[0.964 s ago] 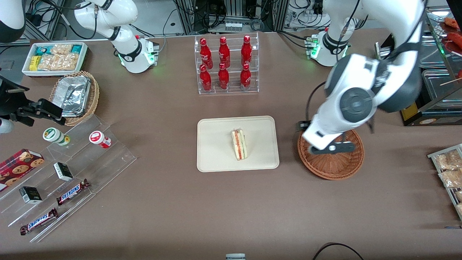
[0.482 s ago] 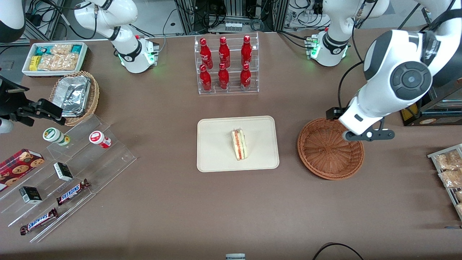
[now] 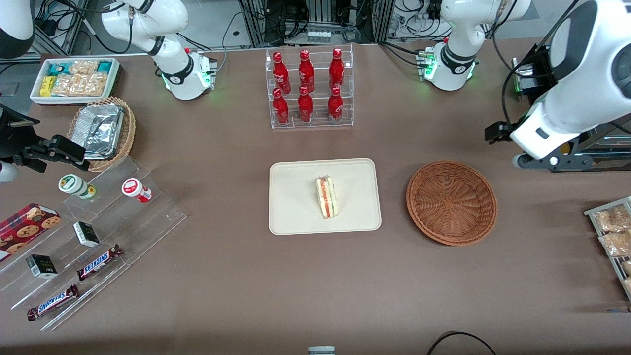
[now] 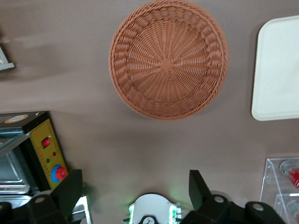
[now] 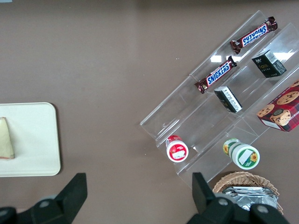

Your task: Place sandwich from basket to tray

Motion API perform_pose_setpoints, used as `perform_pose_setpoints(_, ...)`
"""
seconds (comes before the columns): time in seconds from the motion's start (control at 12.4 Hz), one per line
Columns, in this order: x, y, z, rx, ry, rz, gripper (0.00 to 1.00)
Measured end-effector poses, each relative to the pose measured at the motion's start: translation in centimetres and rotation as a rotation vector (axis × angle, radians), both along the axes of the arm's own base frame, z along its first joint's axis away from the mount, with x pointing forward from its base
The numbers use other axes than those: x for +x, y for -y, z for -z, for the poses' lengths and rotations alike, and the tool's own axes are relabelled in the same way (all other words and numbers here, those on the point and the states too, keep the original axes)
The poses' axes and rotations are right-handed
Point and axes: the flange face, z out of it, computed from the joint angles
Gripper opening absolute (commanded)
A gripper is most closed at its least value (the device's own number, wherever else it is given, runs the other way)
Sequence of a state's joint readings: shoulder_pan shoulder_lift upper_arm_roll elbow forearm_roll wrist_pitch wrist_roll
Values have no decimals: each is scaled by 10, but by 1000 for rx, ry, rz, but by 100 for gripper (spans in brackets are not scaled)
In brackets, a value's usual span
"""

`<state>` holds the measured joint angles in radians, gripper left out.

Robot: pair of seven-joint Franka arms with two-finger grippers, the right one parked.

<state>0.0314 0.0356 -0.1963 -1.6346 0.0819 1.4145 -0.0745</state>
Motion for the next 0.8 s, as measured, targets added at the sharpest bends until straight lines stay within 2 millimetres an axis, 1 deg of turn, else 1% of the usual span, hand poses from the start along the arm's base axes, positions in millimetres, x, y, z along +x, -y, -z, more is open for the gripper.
perform_pose_setpoints(0.32, -15, -23, -27, -5, 10, 14, 100)
perform_pose_setpoints(0.56, -18, -44, -46, -5, 44, -24, 100)
perform_pose_setpoints(0.72, -18, -55, -49, -7, 50, -42, 100)
perform_pose_setpoints(0.8, -18, -58, -49, -7, 50, -47, 100)
